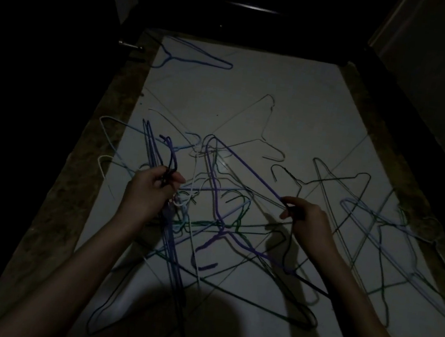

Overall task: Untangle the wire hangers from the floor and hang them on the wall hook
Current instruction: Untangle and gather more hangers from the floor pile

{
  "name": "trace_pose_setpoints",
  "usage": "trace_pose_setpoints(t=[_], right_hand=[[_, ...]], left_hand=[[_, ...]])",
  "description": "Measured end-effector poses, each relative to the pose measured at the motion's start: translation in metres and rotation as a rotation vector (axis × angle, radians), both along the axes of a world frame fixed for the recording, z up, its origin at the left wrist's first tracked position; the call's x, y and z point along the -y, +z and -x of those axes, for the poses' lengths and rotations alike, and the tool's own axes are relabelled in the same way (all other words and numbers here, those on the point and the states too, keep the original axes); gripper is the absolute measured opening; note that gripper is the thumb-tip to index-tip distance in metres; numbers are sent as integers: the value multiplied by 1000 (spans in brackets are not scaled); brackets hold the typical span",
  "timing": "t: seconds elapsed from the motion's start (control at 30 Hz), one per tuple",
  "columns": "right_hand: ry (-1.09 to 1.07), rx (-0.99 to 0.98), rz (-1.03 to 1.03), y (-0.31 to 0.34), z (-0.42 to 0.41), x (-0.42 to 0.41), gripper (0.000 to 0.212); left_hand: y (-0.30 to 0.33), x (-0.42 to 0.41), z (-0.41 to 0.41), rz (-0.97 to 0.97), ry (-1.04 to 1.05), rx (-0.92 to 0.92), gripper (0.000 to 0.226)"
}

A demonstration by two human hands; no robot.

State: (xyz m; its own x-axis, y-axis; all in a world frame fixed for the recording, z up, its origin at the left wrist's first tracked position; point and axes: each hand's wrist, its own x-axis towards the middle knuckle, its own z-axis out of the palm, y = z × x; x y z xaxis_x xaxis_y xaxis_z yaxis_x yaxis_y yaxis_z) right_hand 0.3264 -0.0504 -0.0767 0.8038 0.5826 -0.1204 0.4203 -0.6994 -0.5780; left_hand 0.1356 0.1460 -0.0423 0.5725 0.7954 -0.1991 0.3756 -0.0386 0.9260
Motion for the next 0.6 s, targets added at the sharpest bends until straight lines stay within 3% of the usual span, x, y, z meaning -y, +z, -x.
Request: trace_pose_setpoints(t=[0.2,0.47,0.6], right_hand=[[-17,26,-165,2,4,4,44],[-11,-656,-309,41,24,-18,24],[95,-843,-366,56,28,-21,19]], left_hand=[[3,1,4,-35,-15,-2,15],[8,17,-6,131,-88,86,21],[8,31,-14,289,-89,147,21]])
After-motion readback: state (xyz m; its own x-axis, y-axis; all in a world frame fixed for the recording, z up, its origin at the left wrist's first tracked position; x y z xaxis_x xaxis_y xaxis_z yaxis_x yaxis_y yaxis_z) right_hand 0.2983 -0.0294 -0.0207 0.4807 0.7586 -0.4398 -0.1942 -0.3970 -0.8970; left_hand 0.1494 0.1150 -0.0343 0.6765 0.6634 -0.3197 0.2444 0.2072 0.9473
